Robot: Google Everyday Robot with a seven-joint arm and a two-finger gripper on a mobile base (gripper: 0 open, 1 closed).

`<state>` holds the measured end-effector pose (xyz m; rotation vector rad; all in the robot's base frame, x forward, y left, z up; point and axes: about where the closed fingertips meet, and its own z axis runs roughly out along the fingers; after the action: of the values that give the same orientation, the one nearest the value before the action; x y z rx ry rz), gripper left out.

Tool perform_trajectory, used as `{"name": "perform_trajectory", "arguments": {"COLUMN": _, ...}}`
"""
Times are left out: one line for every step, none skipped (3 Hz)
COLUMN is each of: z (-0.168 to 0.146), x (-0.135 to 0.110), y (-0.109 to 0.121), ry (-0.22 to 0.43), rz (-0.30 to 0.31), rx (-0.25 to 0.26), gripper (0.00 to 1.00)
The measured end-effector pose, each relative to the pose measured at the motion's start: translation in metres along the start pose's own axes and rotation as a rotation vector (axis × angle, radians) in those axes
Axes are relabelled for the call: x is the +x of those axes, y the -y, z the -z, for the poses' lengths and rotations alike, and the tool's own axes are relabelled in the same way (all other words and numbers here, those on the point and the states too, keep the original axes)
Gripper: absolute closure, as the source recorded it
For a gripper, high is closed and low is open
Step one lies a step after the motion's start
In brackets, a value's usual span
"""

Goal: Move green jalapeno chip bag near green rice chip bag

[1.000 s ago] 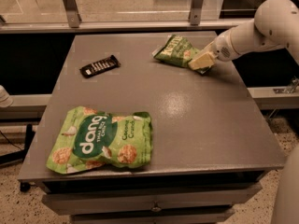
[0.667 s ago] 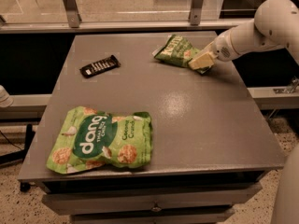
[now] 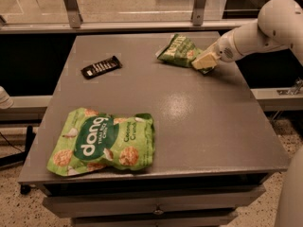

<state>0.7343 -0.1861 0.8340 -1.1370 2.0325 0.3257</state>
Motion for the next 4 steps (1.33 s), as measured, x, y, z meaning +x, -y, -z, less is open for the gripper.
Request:
{"name": "perform_trajectory", "arguments": {"z": 0.0000, "x": 0.0000, "y": 0.0000, "ry": 0.000, "rz": 0.000, "rx": 0.000, "gripper": 0.82}}
{"name": "perform_trajectory", "arguments": {"z": 0.0001, "x": 0.0000, "y": -0.0001, "ry": 0.000, "rz": 0.000, "rx": 0.000, "gripper": 0.58}}
{"name": "perform_trajectory", "arguments": {"z": 0.0001, "x": 0.0000, "y": -0.0001, "ry": 0.000, "rz": 0.000, "rx": 0.000, "gripper": 0.36}}
{"name": "perform_trajectory", "arguments": {"z": -0.0001, "x": 0.0000, "y": -0.0002, "ry": 0.000, "rz": 0.000, "rx": 0.000, "gripper": 0.12}}
